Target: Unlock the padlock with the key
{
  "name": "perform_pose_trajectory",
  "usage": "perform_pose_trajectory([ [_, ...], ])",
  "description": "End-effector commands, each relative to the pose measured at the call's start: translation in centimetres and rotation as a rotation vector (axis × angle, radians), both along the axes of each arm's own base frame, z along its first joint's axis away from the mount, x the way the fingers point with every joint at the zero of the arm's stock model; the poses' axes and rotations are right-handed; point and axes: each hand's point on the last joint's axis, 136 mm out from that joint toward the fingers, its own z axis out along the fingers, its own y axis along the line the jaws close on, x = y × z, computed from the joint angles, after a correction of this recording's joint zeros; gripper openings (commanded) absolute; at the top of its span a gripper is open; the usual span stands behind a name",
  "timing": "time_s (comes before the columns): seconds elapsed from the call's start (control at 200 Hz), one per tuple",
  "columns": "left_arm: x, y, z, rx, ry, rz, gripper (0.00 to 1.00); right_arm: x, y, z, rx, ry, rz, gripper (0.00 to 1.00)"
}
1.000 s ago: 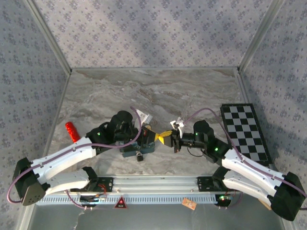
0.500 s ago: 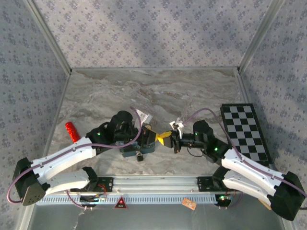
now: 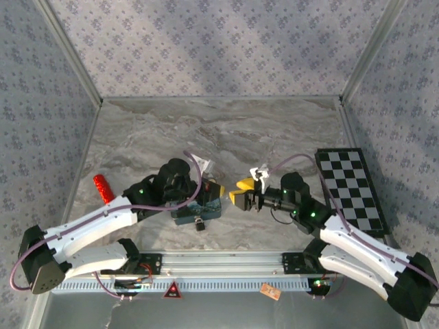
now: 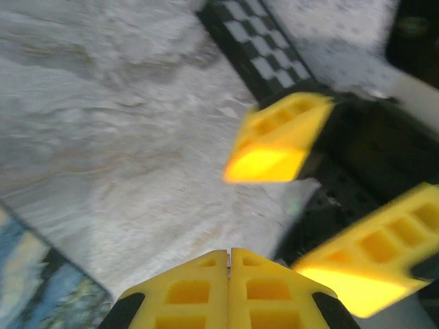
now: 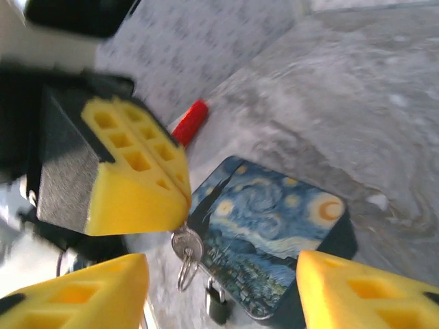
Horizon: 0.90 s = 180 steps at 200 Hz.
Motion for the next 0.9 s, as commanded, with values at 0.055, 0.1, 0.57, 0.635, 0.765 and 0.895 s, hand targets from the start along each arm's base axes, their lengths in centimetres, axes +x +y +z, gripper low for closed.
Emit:
perform_pose_trajectory([
  [0.055, 5.7, 3.6, -1.0, -0.037, 0.166, 0.389, 0.0, 2.2, -2.3, 1.7, 0.15, 0.063, -0.209, 0.74],
  [0.1, 6.0, 3.3, -0.8, -0.09, 0.193, 0.404, 0.0, 2.2, -1.9, 2.2, 0.188, 0.087, -0.195, 0.74],
  [0.57, 1.9, -1.9, 5.3, -0.286, 0.06, 0.033, 0.0, 3.0, -1.2, 3.9, 0.356, 0.234, -0.08, 0.57],
  [0.635, 1.3, -2.1, 5.8, -0.293, 0.034, 0.004, 0.0, 2.3, -0.9, 4.8, 0.359, 0.2, -0.018, 0.57],
  [0.765, 0.4, -2.7, 7.7, -0.358, 0.001, -0.062, 0.0, 0.7, 0.1, 5.7, 0.355, 0.157, 0.08, 0.54],
  [0.895, -0.5, -3.1, 9.1, -0.416, -0.019, -0.125, 0.0, 0.3, 0.2, 6.3, 0.379, 0.136, 0.111, 0.52],
])
